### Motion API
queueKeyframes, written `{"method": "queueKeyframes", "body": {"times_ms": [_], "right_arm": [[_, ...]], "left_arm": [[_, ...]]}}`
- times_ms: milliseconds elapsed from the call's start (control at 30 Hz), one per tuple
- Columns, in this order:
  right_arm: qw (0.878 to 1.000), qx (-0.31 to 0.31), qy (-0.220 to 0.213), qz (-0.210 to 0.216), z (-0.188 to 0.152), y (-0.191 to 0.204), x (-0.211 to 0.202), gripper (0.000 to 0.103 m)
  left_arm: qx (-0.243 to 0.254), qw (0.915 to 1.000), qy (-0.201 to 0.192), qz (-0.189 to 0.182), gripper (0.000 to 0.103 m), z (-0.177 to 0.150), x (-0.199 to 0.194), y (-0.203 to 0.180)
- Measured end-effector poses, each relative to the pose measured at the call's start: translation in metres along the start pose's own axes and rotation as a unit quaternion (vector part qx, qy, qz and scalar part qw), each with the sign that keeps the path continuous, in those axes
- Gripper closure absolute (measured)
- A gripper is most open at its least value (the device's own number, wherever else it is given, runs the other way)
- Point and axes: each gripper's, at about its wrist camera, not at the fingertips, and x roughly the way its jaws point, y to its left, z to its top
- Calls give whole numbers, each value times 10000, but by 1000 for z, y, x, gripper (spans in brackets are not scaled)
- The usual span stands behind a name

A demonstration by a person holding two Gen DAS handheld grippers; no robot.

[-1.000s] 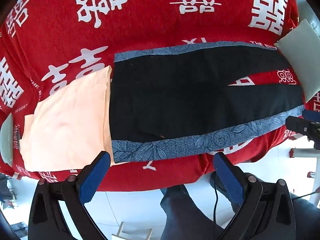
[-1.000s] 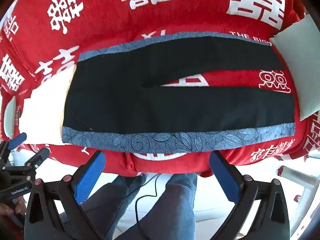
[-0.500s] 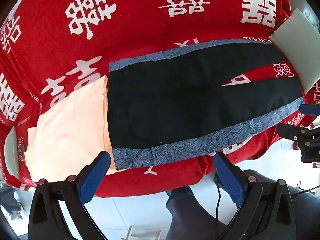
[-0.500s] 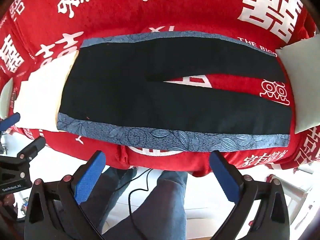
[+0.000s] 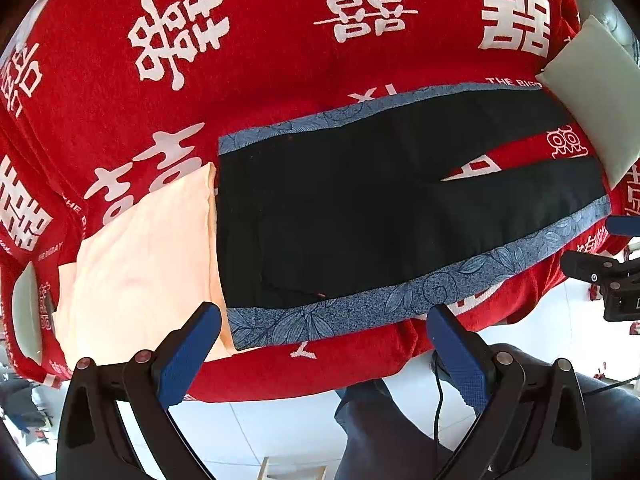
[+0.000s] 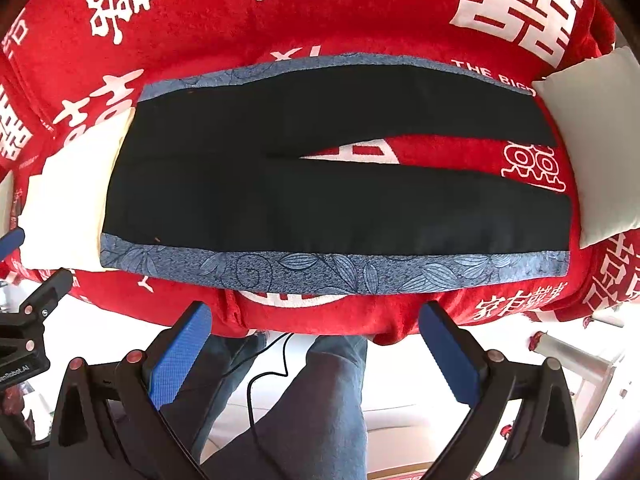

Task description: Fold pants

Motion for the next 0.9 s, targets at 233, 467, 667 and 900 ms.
{"method": "queueKeyframes", "body": {"times_ms": [233,467,667,900], "right_arm": [[10000,-39,-3,-59,0,1,-2,0],[10000,-46,-20,-66,1,3,-3,0],[9999,-69,-69,-47,1,3,-5,0],[10000,-3,-56,16,0,0,-4,0]], "left_arm": [[-9,10000,-67,5,0,1,-2,0],[-59,9999,-109,34,0,1,-5,3],[-126,9998,-171,61,0,0,-8,6],[-272,9993,-202,126,0,-6,-11,11]]}}
